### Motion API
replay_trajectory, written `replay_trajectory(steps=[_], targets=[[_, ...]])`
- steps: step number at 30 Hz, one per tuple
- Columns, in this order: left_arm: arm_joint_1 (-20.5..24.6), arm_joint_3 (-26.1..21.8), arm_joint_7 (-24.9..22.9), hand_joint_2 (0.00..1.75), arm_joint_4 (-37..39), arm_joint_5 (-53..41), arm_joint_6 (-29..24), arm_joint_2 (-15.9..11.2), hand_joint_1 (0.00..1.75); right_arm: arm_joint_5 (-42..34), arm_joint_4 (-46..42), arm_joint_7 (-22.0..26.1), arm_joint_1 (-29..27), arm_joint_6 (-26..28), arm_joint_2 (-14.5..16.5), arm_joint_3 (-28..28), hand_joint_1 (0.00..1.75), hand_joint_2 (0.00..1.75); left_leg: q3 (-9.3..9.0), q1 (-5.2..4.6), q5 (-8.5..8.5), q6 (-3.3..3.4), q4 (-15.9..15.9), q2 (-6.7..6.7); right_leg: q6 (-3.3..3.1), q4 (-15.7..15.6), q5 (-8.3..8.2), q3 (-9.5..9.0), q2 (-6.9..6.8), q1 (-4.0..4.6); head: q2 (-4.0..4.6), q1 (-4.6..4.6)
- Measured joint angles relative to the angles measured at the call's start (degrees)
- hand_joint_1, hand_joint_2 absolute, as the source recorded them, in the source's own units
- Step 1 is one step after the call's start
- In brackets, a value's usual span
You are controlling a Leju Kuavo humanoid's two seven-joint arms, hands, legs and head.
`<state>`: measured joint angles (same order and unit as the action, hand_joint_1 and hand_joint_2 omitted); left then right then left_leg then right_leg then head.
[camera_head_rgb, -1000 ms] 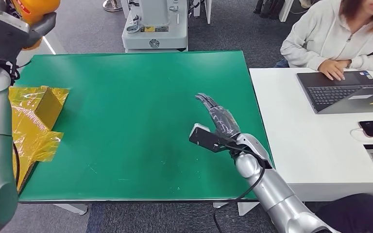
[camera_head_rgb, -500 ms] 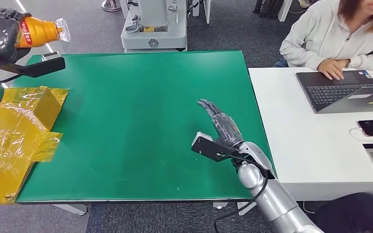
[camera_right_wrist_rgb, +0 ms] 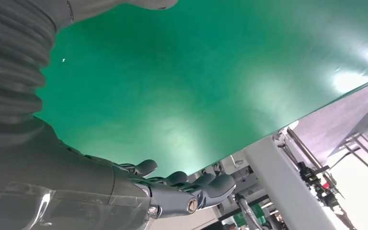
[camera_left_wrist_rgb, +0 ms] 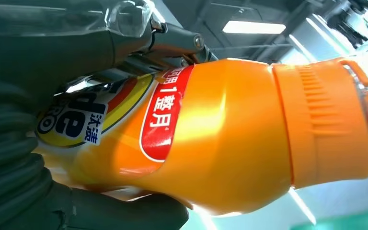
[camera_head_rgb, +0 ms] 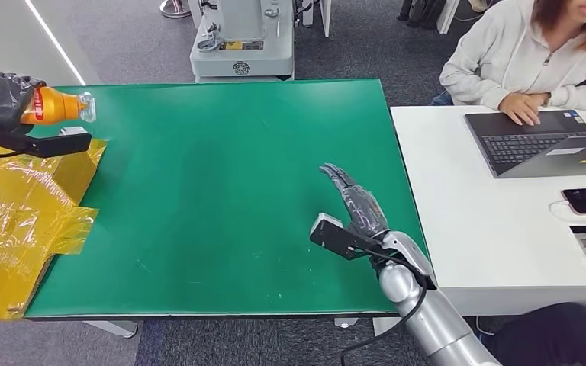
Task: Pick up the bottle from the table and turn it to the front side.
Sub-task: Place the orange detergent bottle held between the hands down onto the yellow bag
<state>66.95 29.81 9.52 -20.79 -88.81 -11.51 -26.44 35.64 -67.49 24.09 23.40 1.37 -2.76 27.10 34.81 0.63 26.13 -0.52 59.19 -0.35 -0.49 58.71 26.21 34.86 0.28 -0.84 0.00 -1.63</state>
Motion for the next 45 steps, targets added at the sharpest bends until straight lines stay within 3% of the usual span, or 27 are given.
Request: replay_trajectory(steps=[5,10,18,25,40,41,44,45], targets=[[-3.08,0.25,3.07,1.75,1.19,-0.43,-0.16,-1.82,1.75,-0.58,0.63,0.63,-0.20,0.39,-0.47,-0.50,0.00,1.75,0.01,0.00,0.00,0.00,-0.02,-0.01,0.00,0.00,0.00,0.00,0.01,0.00,-0.01,0.00],[-9.00,1.04,6.73,1.75,1.85,-0.61,-1.52,-3.87,1.75,-1.32,0.93,1.20,-1.03,1.15,-1.32,-1.44,0.00,1.75,0.02,0.00,0.00,0.00,-0.01,0.00,0.00,-0.02,0.01,0.03,-0.01,0.00,0.00,0.00],[-15.93,2.37,11.96,1.75,2.76,-0.15,-1.49,-4.11,1.75,-1.42,0.90,1.19,-2.03,1.56,-1.81,-2.33,0.00,1.75,0.03,-0.01,0.00,0.00,-0.01,0.00,0.00,-0.05,0.01,0.03,-0.02,0.00,0.00,0.00],[-19.89,2.48,14.30,1.75,2.93,2.22,-3.83,-2.62,1.75,-1.33,0.96,1.53,-1.71,1.35,-1.83,-2.60,0.00,1.75,0.00,-0.02,0.00,0.00,-0.02,0.14,0.00,-0.04,0.02,-0.06,-0.21,-0.02,0.00,-0.01],[-25.26,-0.06,18.51,1.75,2.93,8.37,-6.87,4.55,1.70,-0.49,3.18,1.80,2.80,-0.73,-1.08,-2.04,0.00,1.75,-0.24,-0.02,-0.08,-0.10,-0.04,0.50,0.00,-0.04,0.01,-0.45,-0.59,-0.02,0.00,0.00],[-25.29,-0.27,18.64,1.75,2.93,8.47,-6.74,4.82,1.44,-0.45,3.45,1.83,3.01,-0.76,-1.02,-1.92,0.00,1.75,-0.25,-0.02,-0.09,-0.11,-0.04,0.54,0.00,-0.04,0.02,-0.46,-0.63,-0.02,0.00,0.00],[-25.30,-0.61,18.72,1.75,2.93,8.68,-6.10,5.45,0.17,-0.41,4.00,1.93,3.40,-0.79,-0.86,-1.64,0.00,1.75,-0.26,-0.01,-0.12,-0.14,-0.05,0.59,-0.01,-0.04,0.02,-0.48,-0.67,-0.02,0.00,0.00],[-25.30,-0.69,18.56,1.75,2.93,8.72,-5.74,5.60,0.00,-0.42,4.07,1.95,3.45,-0.79,-0.84,-1.58,0.00,1.75,-0.27,-0.01,-0.12,-0.15,-0.05,0.59,-0.01,-0.04,0.02,-0.48,-0.67,-0.01,0.00,0.00]])
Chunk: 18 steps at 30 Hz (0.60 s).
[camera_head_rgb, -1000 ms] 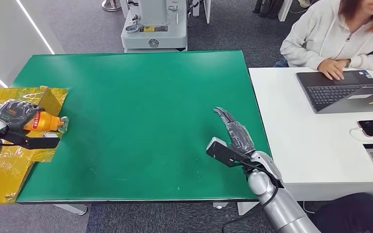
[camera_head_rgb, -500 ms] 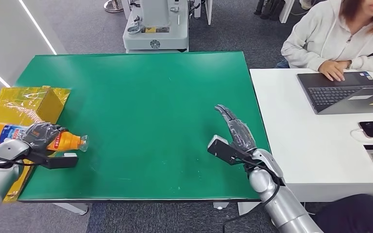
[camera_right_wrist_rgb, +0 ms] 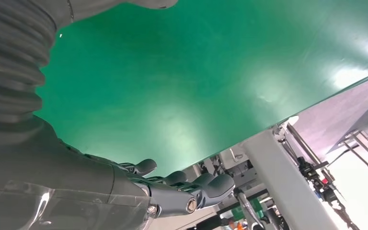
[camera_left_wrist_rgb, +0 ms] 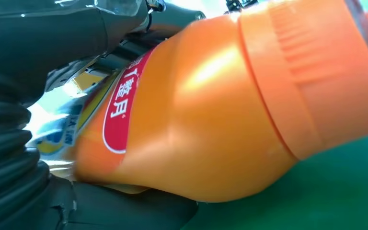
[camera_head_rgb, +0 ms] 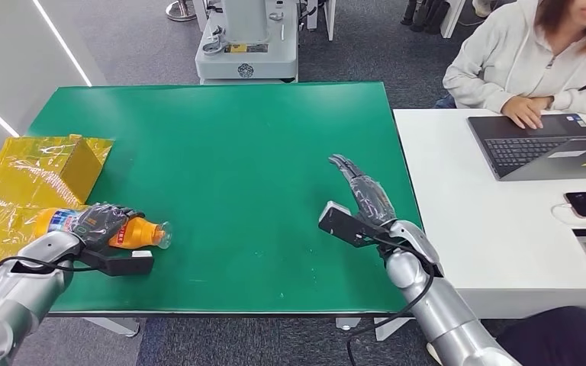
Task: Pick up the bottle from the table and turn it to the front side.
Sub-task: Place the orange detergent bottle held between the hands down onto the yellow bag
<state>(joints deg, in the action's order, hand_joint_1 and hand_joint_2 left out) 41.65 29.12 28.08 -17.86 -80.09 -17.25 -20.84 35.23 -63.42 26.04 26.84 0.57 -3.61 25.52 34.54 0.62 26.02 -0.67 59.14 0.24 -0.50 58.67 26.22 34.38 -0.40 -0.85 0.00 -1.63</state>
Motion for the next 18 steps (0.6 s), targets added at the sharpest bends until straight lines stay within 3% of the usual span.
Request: replay_trajectory(steps=[7,18], targets=[[0.41,-0.25,-1.86,1.75,0.00,-0.73,1.19,0.72,0.00,-0.26,-0.05,-0.15,-0.42,0.02,-0.01,0.06,0.00,1.75,-0.07,0.00,-0.02,-0.02,0.00,-0.02,0.00,0.00,-0.01,-0.03,0.04,0.00,0.00,0.01],[-0.94,-3.00,-4.05,1.75,0.00,3.63,-7.01,2.58,0.00,-0.87,-1.14,-0.92,-2.50,0.20,-0.25,0.07,0.00,1.75,-0.08,0.01,-0.02,-0.03,-0.02,-0.05,-0.01,0.00,-0.01,0.02,0.08,0.01,0.00,-0.01]])
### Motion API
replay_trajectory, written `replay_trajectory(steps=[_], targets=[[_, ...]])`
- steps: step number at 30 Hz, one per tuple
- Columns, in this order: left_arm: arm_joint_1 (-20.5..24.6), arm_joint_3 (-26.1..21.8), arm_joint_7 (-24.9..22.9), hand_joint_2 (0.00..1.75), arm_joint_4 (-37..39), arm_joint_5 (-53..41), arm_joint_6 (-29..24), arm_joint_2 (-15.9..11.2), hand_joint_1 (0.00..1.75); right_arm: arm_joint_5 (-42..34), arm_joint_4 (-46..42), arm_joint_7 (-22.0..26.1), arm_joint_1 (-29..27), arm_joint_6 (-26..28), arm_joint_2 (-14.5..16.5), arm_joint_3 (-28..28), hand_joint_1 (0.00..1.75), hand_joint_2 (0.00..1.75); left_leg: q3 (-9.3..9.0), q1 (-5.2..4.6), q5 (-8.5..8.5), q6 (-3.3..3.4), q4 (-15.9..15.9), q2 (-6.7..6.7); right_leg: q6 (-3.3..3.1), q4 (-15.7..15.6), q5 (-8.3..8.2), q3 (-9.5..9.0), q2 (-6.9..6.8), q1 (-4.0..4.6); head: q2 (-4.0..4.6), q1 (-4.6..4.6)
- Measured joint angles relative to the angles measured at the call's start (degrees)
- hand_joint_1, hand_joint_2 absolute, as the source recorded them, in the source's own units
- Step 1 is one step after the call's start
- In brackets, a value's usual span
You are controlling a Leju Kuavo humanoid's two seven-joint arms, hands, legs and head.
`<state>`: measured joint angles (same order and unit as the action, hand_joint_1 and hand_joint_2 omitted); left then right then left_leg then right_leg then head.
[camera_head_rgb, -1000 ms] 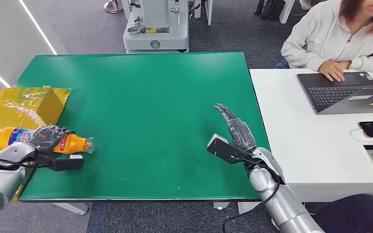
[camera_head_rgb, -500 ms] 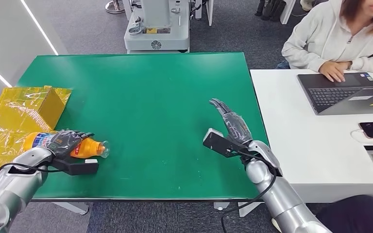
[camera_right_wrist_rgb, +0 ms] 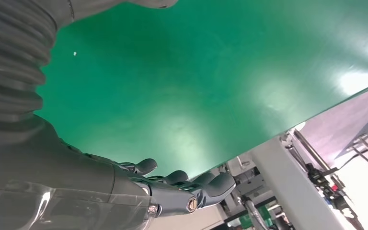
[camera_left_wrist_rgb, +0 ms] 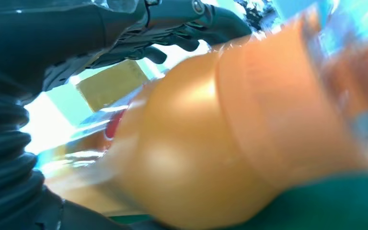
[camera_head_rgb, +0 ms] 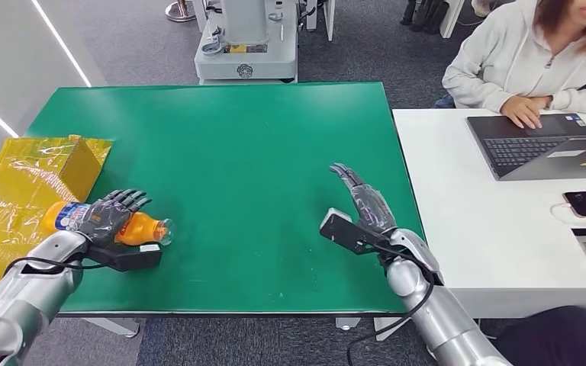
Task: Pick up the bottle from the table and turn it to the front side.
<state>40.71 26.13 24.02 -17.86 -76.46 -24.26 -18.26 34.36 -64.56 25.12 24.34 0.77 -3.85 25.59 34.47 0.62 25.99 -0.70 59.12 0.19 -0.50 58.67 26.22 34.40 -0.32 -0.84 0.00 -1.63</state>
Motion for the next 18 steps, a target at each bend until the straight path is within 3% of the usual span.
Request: replay_trajectory(steps=[3,6,9,13,18], targets=[[-1.67,-4.06,2.61,1.75,-0.01,7.25,-4.11,1.81,0.00,0.00,-0.88,-0.44,-1.05,0.05,-0.09,-0.01,0.00,1.75,0.04,0.00,0.00,0.00,0.01,-0.02,0.00,-0.01,0.00,0.04,0.04,0.00,0.00,0.01],[-3.11,-10.08,8.63,1.75,-0.57,18.34,-4.21,4.16,0.00,0.02,-1.62,-0.58,-2.00,0.08,-0.16,-0.02,0.00,1.75,0.11,-0.01,0.02,0.02,0.02,-0.07,0.01,-0.05,0.00,0.10,0.11,-0.01,0.00,0.01],[-4.94,-18.15,14.43,1.75,-3.22,34.42,2.11,7.37,0.00,-0.01,-1.88,-0.63,-2.37,0.01,-0.17,-0.02,0.00,1.75,0.18,-0.02,0.04,0.03,0.03,-0.09,0.01,-0.07,0.00,0.16,0.12,-0.02,0.00,0.01],[-6.99,-27.74,15.15,1.75,-7.28,50.72,13.70,11.08,0.00,-0.57,-1.56,-0.24,-2.07,-0.24,-0.17,0.00,0.00,1.75,0.22,-0.01,0.04,0.03,0.03,-0.11,0.01,-0.07,-0.01,0.17,0.13,-0.01,0.00,0.01],[-9.92,-32.82,15.21,1.75,-14.55,57.96,14.98,12.83,0.00,-2.05,0.12,0.75,-0.28,-0.62,-0.17,0.22,0.00,1.75,0.22,0.01,0.04,0.03,0.03,-0.20,0.00,-0.04,-0.01,0.22,0.23,0.00,0.00,0.00]])
